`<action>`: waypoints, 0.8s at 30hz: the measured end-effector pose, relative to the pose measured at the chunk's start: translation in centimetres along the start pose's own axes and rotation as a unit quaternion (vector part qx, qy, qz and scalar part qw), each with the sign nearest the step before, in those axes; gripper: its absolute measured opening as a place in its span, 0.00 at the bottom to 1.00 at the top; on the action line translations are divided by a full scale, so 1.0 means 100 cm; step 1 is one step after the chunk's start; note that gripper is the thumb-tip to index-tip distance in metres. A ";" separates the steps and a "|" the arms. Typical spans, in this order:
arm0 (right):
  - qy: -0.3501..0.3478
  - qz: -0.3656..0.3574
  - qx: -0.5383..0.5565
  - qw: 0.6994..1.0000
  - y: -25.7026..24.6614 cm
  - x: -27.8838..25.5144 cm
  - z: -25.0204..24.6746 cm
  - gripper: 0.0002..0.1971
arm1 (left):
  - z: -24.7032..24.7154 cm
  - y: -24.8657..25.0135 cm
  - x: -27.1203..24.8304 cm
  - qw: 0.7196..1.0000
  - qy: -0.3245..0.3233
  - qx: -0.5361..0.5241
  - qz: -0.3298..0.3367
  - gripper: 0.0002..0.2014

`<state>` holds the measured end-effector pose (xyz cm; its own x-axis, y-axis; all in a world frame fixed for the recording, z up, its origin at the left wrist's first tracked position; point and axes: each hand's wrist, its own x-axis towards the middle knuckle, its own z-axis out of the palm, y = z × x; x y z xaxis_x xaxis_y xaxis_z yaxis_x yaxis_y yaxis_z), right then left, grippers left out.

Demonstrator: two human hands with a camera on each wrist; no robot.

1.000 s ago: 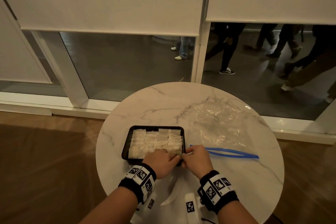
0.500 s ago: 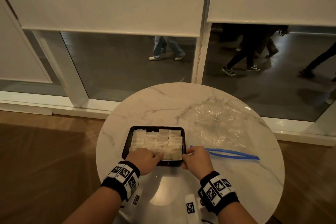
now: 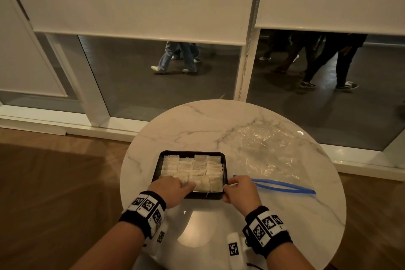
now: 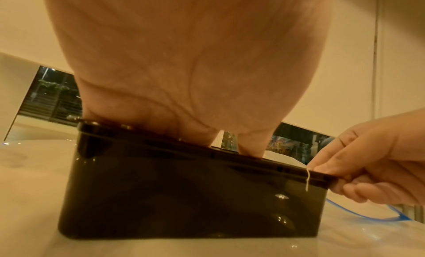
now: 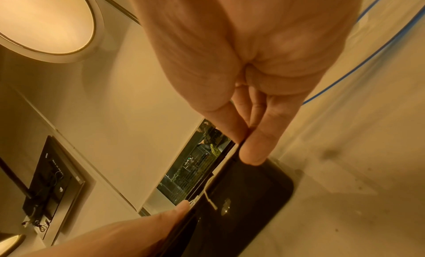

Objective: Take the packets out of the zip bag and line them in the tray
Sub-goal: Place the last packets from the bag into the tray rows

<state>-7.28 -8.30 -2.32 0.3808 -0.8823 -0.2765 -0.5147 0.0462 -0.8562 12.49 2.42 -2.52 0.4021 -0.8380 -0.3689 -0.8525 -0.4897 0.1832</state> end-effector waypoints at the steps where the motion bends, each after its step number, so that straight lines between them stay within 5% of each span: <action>1: -0.002 -0.001 0.001 1.000 0.000 0.000 0.000 0.11 | 0.000 -0.001 0.001 1.000 -0.002 0.000 0.000 0.36; 11: 0.000 0.003 -0.002 1.000 0.005 0.005 0.003 0.07 | 0.008 0.005 0.000 0.997 0.069 -0.011 0.032 0.29; 24: 0.010 0.003 -0.008 1.000 0.007 0.008 0.006 0.06 | 0.012 0.039 -0.001 0.995 0.071 -0.038 0.065 0.23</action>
<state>-6.91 -8.67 -3.39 0.3623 -0.8912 -0.2730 -0.5299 0.0440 -0.8469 8.68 0.92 -2.87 0.3377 -0.9185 -0.2058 -0.8751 -0.3869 0.2908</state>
